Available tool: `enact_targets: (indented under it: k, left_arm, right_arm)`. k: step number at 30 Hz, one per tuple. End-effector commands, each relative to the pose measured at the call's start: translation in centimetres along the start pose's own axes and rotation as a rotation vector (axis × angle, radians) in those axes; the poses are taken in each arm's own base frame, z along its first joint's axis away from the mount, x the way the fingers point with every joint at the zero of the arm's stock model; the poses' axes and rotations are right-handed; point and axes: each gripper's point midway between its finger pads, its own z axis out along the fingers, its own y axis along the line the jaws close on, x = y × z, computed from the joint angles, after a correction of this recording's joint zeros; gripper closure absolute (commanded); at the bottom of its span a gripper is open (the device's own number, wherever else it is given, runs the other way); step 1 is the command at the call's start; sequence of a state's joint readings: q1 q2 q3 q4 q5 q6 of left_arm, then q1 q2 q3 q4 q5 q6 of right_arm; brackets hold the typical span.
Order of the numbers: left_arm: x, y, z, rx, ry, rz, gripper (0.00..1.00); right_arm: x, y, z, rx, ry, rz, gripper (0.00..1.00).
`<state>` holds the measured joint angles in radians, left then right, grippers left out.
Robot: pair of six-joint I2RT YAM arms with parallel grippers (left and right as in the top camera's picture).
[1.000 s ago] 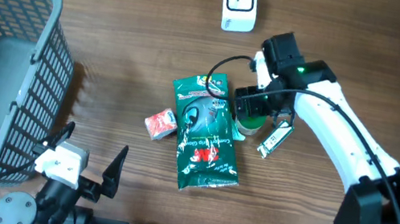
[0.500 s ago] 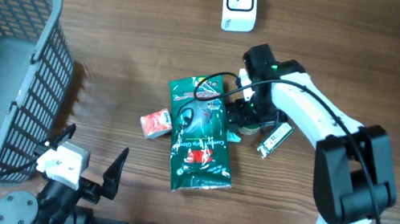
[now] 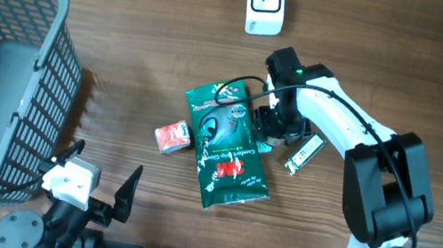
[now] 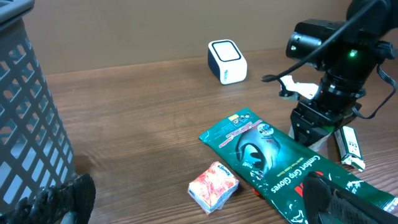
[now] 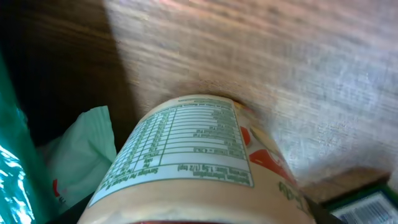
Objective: Scan the item barcode
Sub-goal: 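Move the right gripper to the jar and grasp it, then lift the jar with the right gripper and hold it under the scanner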
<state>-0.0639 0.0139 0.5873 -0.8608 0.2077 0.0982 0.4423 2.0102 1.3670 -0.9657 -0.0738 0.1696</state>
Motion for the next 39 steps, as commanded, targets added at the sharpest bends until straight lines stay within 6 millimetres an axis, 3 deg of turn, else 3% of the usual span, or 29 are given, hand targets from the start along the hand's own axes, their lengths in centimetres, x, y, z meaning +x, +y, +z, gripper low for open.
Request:
enact_targets:
  k: [1, 8, 13, 21, 24, 28, 34, 37, 39]
  left_arm:
    - [-0.1, -0.2, -0.1, 0.012, -0.006, -0.008, 0.0]
    - [-0.1, -0.2, -0.1, 0.012, -0.006, -0.008, 0.0]
    - [-0.1, -0.2, -0.1, 0.012, -0.006, -0.008, 0.0]
    - [-0.1, -0.2, -0.1, 0.012, -0.006, -0.008, 0.0]
    - [-0.1, -0.2, -0.1, 0.012, -0.006, -0.008, 0.0]
    - [0.0, -0.2, -0.1, 0.012, -0.003, -0.009, 0.0]
    - [2.3, -0.3, -0.1, 0.014, 0.089, -0.029, 0.0]
    - [4.9, -0.5, -0.5, 0.017, 0.195, -0.051, 0.0]
    - [4.8, -0.5, -0.5, 0.017, 0.192, -0.051, 0.0]
  right_arm:
    - [-1.2, 0.1, -1.8, 0.014, 0.002, 0.117, 0.41]
    - [-1.3, 1.9, -8.4, -0.055, 0.044, 0.207, 0.41]
    - [0.0, 3.6, -11.5, -0.14, 0.1, 0.206, 0.44]
    - [3.0, 5.2, -12.5, -0.229, 0.236, 0.232, 0.44]
    - [3.2, 7.0, -13.2, -0.338, 0.259, 0.215, 0.44]
    - [3.3, 7.7, -13.5, -0.379, 0.269, 0.217, 0.44]
    - [3.3, 7.6, -13.4, -0.376, 0.268, 0.218, 0.44]
    - [3.3, 7.6, -13.4, -0.376, 0.268, 0.218, 0.44]
    - [3.3, 7.6, -13.4, -0.376, 0.268, 0.218, 0.44]
